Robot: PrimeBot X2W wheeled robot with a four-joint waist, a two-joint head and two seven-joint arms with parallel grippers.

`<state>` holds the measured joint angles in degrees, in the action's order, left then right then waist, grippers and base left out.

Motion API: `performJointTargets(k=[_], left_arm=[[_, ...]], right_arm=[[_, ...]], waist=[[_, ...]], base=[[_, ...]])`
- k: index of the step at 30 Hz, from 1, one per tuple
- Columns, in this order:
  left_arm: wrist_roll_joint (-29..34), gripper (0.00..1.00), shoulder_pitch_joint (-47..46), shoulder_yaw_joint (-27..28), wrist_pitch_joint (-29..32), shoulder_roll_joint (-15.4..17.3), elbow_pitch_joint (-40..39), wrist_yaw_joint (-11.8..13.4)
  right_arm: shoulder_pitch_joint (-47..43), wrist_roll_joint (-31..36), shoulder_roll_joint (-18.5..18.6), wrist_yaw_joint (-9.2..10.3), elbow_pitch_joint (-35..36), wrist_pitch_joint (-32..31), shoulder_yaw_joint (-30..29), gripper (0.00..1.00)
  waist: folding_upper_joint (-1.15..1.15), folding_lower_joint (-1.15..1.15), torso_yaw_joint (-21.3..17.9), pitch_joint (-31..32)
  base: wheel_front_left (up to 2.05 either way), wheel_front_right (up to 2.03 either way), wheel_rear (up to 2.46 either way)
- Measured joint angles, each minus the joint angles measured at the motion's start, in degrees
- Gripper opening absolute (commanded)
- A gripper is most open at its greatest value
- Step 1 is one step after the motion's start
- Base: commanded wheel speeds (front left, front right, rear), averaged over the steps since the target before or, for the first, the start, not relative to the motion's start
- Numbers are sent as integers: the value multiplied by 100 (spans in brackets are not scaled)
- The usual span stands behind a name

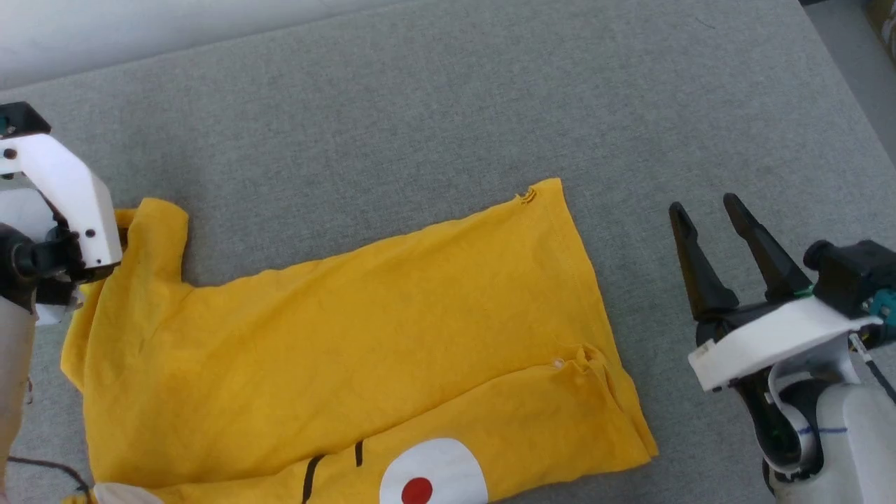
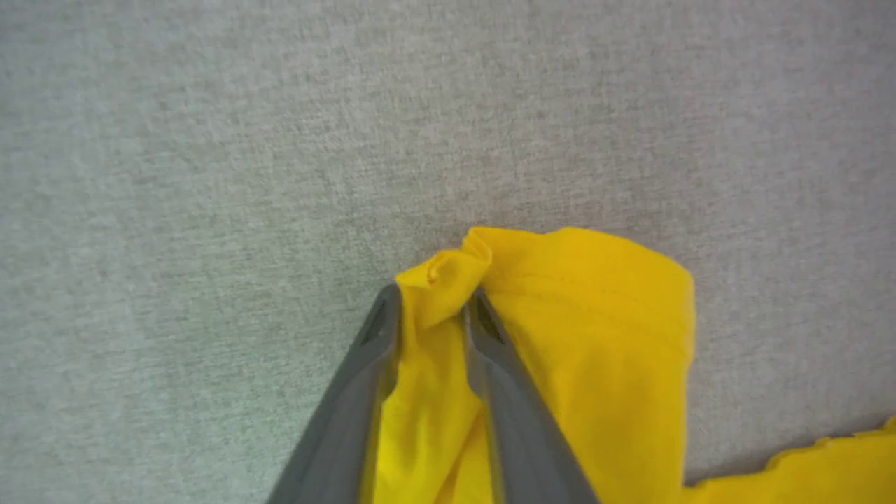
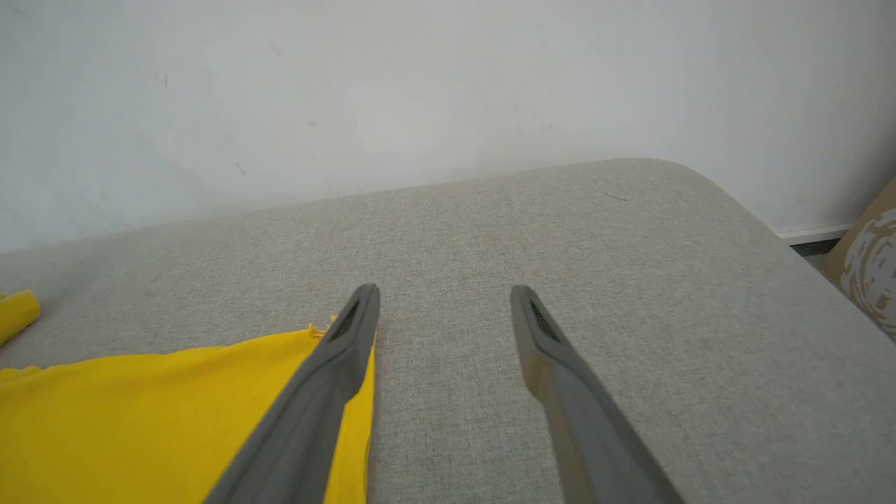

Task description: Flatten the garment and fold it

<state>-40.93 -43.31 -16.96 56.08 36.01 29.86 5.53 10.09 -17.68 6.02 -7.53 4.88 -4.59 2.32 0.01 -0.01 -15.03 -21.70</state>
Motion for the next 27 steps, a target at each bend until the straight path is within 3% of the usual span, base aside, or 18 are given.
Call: performJointTargets(k=[5, 11, 21, 22, 23, 24, 25, 27], left_arm=[[-24, 0, 31, -4, -327, -136, -99, 60], [130, 0, 44, -8, -992, -358, -113, 133], [254, 0, -144, -208, -1633, -730, -254, -97], [255, 0, -146, -225, -1675, -754, -265, -105], [256, 0, -147, -244, -1705, -775, -269, -146], [255, 0, -147, -253, -1742, -792, -274, -156], [255, 0, -147, -261, -1780, -801, -274, -191], [255, 0, -146, -267, -1863, -811, -274, -205]], right_arm=[[499, -339, 203, 0, -274, -385, 235, 100], [1557, -1054, 591, 0, -1366, -1673, 701, 100], [2793, -1886, 895, 0, -3207, -3162, 1571, 100], [2904, -1950, 954, -2, -3336, -3363, 1611, 79], [3004, -2012, 1002, -3, -3434, -3546, 1656, 43], [3088, -2061, 1043, -2, -3519, -3702, 1693, 27], [3150, -2096, 1088, -1, -3570, -3812, 1725, 0], [3217, -2178, 1173, 1, -3641, -3890, 1735, 0]], waist=[[0, 0, 105, -34], [0, 2, 303, -54], [0, 3, 873, -116], [0, 2, 927, -122], [0, 1, 978, -128], [0, 1, 1029, -131], [0, 1, 1073, -132], [0, 1, 1145, -122]], base=[[0, 0, 0], [0, 0, 0], [0, 0, 0], [0, 0, 0], [0, 0, 0], [0, 0, 0], [0, 0, 0], [0, 0, 0]])
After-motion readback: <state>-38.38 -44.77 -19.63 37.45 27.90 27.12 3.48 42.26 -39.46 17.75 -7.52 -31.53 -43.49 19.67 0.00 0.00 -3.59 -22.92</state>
